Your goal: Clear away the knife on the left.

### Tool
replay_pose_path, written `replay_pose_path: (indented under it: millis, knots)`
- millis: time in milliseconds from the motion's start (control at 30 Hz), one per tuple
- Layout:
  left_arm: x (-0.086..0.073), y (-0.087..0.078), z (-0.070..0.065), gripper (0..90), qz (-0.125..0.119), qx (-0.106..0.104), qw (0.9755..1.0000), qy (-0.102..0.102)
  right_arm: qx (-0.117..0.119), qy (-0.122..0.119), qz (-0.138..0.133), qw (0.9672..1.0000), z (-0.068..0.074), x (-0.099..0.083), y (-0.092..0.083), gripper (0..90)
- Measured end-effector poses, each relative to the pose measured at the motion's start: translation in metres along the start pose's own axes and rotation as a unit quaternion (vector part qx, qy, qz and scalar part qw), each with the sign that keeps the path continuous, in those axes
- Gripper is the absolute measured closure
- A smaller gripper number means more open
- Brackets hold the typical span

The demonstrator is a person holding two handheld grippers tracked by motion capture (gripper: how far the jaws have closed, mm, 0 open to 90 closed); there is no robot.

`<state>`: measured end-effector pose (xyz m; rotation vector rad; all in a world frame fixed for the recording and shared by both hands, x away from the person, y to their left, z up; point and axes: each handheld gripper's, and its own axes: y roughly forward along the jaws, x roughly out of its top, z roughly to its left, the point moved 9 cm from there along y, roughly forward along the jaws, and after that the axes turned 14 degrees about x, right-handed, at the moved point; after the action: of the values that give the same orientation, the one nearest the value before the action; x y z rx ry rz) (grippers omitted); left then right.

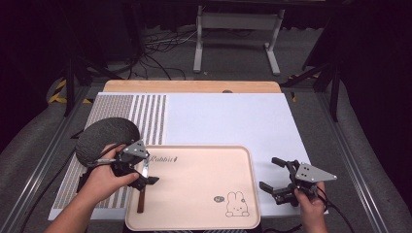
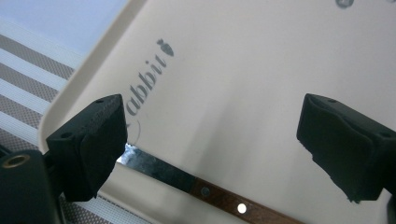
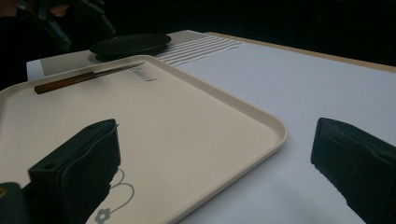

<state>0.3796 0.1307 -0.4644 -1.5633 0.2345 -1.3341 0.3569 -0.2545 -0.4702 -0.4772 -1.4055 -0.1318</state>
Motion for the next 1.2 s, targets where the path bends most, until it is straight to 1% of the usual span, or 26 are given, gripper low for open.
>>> replay_pose_path:
  millis: [67, 100, 133, 167, 200, 233, 333, 367, 400, 500, 633, 700, 733, 767, 800, 833, 900, 1033, 1100, 1133, 1200]
  knots:
    - [0.000, -0.003, 0.001, 8.5, -0.023, -0.001, 0.9997, -0.005, 0.000, 0.000, 0.000, 1.0000, 0.000, 0.000, 0.000, 2.2]
    - [0.000, -0.004, 0.003, 8.5, -0.033, 0.003, 0.9995, -0.003, 0.001, 0.000, 0.001, 1.0000, 0.000, 0.000, 0.000, 2.2]
    - [0.000, -0.005, 0.004, 8.5, -0.046, 0.010, 0.9989, 0.001, 0.001, 0.000, 0.001, 1.0000, 0.000, 0.000, 0.000, 2.2]
    - [0.000, -0.005, 0.005, 8.5, -0.065, 0.013, 0.9978, 0.004, 0.001, 0.000, 0.001, 1.0000, 0.000, 0.000, 0.001, 2.2]
    - [-0.001, -0.006, 0.005, 8.5, -0.075, 0.011, 0.9971, 0.003, 0.001, 0.000, 0.000, 1.0000, 0.000, 0.000, 0.001, 2.2]
    - [-0.001, -0.006, 0.005, 8.5, -0.075, 0.011, 0.9971, 0.003, 0.001, 0.000, 0.000, 1.0000, 0.000, 0.000, 0.001, 2.2]
    - [-0.005, -0.010, 0.006, 7.9, -0.106, 0.009, 0.9943, -0.008, 0.000, 0.000, -0.001, 1.0000, 0.000, 0.000, 0.000, 2.2]
    - [-0.008, -0.015, 0.009, 7.3, -0.132, 0.016, 0.9910, -0.017, 0.000, 0.000, -0.001, 1.0000, 0.000, 0.000, 0.000, 2.2]
    - [-0.008, -0.015, 0.009, 7.4, -0.132, 0.016, 0.9910, -0.017, 0.000, 0.000, -0.001, 1.0000, 0.000, 0.000, 0.000, 2.2]
    - [-0.014, -0.022, 0.014, 7.4, -0.162, 0.020, 0.9862, -0.023, 0.000, 0.000, 0.001, 1.0000, 0.000, 0.000, 0.000, 2.2]
    - [-0.024, -0.028, 0.015, 6.8, -0.199, 0.010, 0.9795, -0.033, -0.003, 0.000, 0.002, 1.0000, -0.001, -0.001, 0.000, 2.2]
    - [-0.030, -0.030, 0.016, 6.3, -0.212, 0.011, 0.9764, -0.038, -0.003, 0.000, 0.002, 1.0000, -0.001, -0.001, -0.001, 2.2]
    - [-0.030, -0.030, 0.016, 6.2, -0.212, 0.011, 0.9764, -0.038, -0.004, 0.000, 0.002, 1.0000, -0.001, -0.001, -0.001, 2.2]
    - [-0.033, -0.031, 0.017, 6.2, -0.222, 0.018, 0.9740, -0.039, -0.004, 0.000, 0.002, 1.0000, -0.001, -0.001, -0.001, 2.2]
    - [-0.035, -0.032, 0.018, 6.2, -0.232, 0.021, 0.9717, -0.040, -0.003, 0.001, 0.003, 1.0000, -0.001, -0.001, 0.000, 2.2]
    - [-0.036, -0.033, 0.018, 6.1, -0.239, 0.020, 0.9698, -0.044, -0.003, 0.000, 0.003, 1.0000, -0.001, -0.002, 0.000, 2.2]
    - [-0.041, -0.033, 0.018, 5.7, -0.248, 0.017, 0.9675, -0.049, -0.003, 0.001, 0.003, 1.0000, -0.001, -0.002, 0.000, 2.2]
    - [-0.052, -0.031, 0.018, 5.1, -0.249, 0.019, 0.9672, -0.048, -0.005, 0.002, 0.003, 1.0000, -0.002, -0.002, -0.001, 2.2]
    - [-0.057, -0.031, 0.019, 5.0, -0.253, 0.019, 0.9660, -0.051, -0.005, 0.001, 0.003, 1.0000, -0.003, -0.003, -0.001, 2.2]
    - [-0.059, -0.031, 0.020, 5.0, -0.253, 0.020, 0.9659, -0.052, -0.005, 0.001, 0.004, 1.0000, -0.003, -0.003, -0.001, 2.2]
    - [-0.063, -0.030, 0.022, 4.9, -0.256, 0.022, 0.9646, -0.061, -0.004, 0.002, 0.003, 1.0000, -0.003, -0.003, -0.001, 2.2]
